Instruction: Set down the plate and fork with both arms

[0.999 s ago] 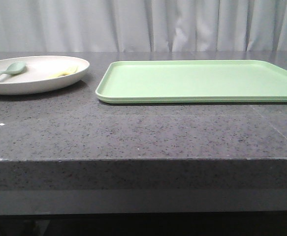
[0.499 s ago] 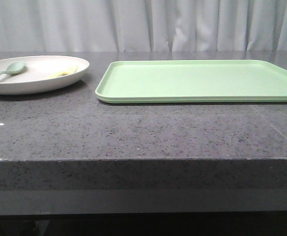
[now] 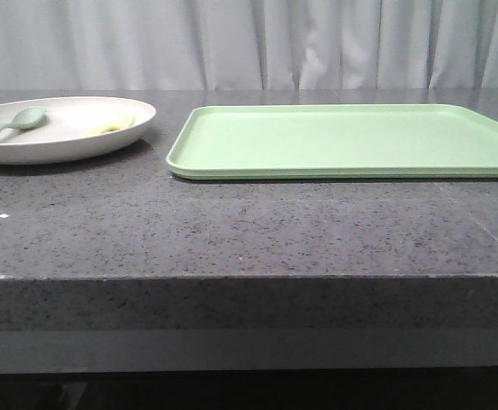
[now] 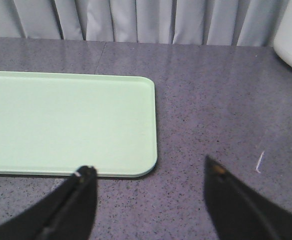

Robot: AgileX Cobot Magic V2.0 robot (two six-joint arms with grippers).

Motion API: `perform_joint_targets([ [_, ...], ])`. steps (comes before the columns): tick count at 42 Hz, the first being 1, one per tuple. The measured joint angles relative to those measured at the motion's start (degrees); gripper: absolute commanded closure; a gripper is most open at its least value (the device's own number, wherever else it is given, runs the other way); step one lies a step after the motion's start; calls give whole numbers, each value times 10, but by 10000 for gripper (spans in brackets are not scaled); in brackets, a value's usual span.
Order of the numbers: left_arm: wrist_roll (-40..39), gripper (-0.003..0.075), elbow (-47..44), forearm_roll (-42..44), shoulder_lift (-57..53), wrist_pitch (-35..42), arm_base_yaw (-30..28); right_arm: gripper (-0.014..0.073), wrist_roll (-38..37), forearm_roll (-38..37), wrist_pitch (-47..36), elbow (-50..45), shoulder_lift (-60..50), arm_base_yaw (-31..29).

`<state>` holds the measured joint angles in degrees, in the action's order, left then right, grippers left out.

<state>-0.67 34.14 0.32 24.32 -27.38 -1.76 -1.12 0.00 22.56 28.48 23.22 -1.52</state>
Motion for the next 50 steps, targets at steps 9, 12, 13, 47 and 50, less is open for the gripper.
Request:
perform_joint_targets([
  [9,0,61,0,4,1,-1,0,-51,0,0,0,0,0,0],
  [12,0,61,0,4,1,-1,0,-50,0,0,0,0,0,0],
  [13,0,61,0,4,1,-1,0,-50,0,0,0,0,0,0],
  [47,0,93,184,-18,223,-258,0,-50,0,5,0,0,0,0],
  [50,7,115,202,-18,266,-276,0,-50,0,5,0,0,0,0],
])
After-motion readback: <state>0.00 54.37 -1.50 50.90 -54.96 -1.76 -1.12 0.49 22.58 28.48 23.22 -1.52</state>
